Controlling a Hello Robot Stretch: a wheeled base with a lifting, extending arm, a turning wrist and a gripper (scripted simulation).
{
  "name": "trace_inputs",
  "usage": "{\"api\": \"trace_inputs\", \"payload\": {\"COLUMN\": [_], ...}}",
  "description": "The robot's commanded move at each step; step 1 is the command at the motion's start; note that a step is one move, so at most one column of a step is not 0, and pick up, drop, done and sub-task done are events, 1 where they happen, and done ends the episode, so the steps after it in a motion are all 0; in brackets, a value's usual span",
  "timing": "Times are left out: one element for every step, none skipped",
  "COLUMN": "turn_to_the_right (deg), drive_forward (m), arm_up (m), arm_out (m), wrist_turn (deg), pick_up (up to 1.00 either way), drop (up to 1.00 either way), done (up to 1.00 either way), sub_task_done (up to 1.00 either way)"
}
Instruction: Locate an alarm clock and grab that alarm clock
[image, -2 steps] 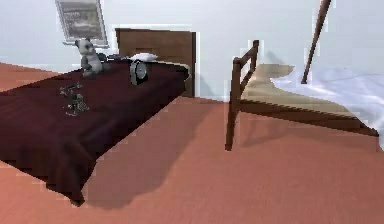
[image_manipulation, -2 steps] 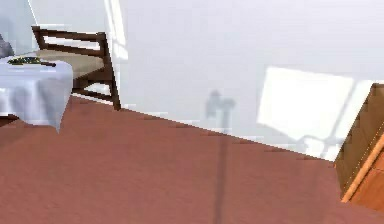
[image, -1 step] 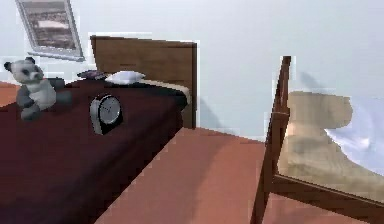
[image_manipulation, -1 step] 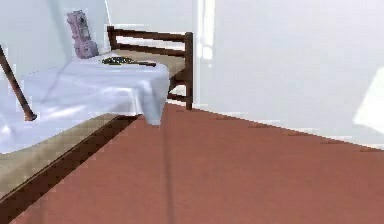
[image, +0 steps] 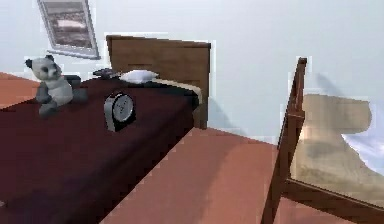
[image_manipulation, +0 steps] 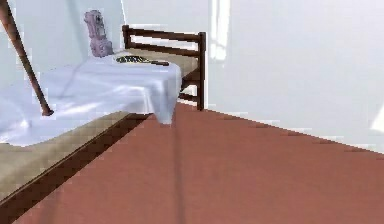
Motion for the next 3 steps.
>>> {"api": "trace_inputs", "payload": {"turn_to_the_right": [0.0,-45.0,-45.0], "drive_forward": [0.4,0.0,0.0], "arm_up": [0.0,0.0,0.0], "arm_out": [0.0,0.0,0.0], "wrist_turn": [0.0,0.0,0.0], "pick_up": [0.0,0.0,0.0], "drop": [0.0,0.0,0.0], "done": [0.0,0.0,0.0], "sub_task_done": [0.0,0.0,0.0]}}
